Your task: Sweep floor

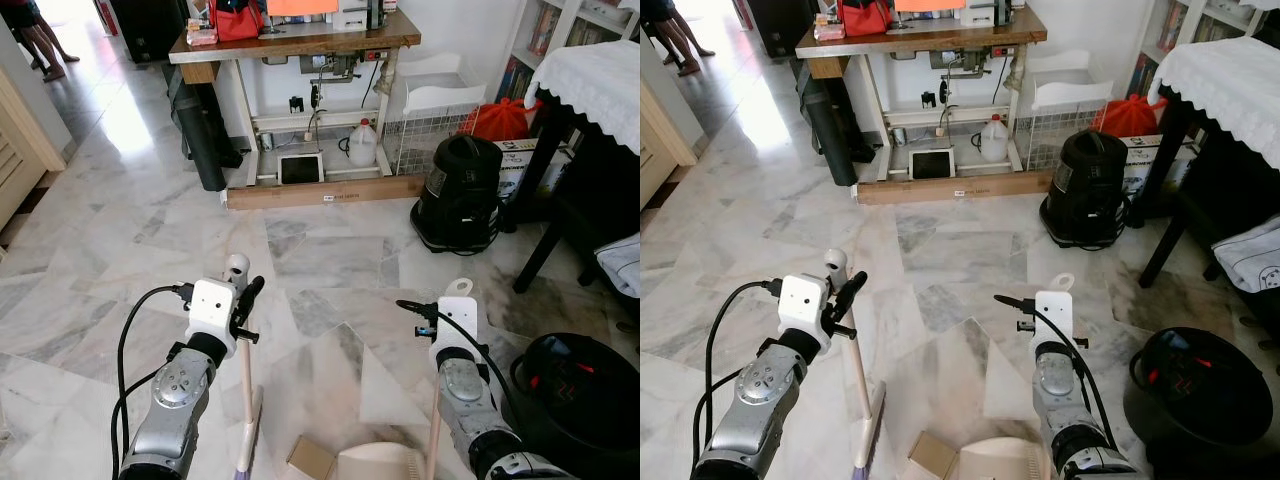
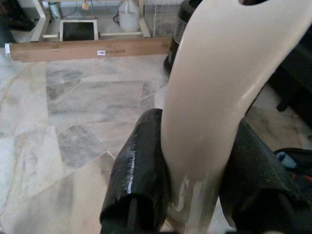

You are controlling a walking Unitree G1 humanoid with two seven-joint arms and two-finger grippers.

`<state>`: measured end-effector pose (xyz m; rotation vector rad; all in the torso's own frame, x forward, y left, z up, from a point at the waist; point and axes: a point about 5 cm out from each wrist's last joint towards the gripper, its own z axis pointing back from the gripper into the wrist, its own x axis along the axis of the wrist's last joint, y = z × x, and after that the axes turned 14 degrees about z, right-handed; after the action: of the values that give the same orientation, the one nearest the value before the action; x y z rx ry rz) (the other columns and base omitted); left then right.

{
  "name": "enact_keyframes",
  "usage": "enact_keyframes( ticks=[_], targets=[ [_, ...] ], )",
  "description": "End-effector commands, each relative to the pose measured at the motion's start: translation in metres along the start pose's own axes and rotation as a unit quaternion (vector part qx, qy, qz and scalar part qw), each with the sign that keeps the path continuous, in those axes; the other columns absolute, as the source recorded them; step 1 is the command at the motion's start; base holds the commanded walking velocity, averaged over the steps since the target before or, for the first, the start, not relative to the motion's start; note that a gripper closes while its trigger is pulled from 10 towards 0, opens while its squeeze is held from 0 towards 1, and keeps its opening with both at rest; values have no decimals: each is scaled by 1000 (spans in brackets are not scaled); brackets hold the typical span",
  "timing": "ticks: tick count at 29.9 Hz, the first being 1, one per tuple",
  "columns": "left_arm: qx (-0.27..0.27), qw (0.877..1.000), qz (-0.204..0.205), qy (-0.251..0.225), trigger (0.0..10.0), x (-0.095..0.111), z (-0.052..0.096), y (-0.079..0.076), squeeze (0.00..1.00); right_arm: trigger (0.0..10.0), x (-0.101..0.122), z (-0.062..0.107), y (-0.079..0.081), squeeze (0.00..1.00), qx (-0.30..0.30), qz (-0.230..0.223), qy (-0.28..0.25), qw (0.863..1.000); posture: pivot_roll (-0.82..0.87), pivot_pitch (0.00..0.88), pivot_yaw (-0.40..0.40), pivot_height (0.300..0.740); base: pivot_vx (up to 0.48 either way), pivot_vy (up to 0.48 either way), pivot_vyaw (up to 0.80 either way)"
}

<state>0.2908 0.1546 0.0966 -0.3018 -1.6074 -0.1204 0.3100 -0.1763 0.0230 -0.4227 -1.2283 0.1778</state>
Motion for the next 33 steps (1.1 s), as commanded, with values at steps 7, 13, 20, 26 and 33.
enact_keyframes(
  ticks=[7, 13, 20, 26, 33],
  targets=[
    [-8, 1000, -2, 0, 10000, 3, -1, -1, 0, 10000, -21, 3, 5, 0, 26, -21, 101, 994, 116, 45, 71, 740, 0, 0, 0],
    [-12, 1000, 1, 3, 10000, 2, -1, -2, 0, 10000, -15, -2, 5, 0, 45, -23, 115, 992, 113, 46, 71, 740, 0, 0, 0],
    [-14, 1000, 3, 5, 10000, 2, -2, -3, 0, 10000, -3, -8, 6, 0, 60, -20, 118, 991, 110, 45, 69, 740, 0, 0, 0],
    [-11, 1000, 2, 0, 10000, 3, -2, -2, 0, 10000, 19, -15, 0, 0, 34, -34, 63, 997, 114, 47, 67, 740, 0, 0, 0],
    [-3, 1000, 2, -13, 10000, 7, -1, 0, 0, 10000, 53, -22, -28, 0, -49, -19, -35, 998, 113, 47, 65, 740, 0, 0, 0]
  ],
)
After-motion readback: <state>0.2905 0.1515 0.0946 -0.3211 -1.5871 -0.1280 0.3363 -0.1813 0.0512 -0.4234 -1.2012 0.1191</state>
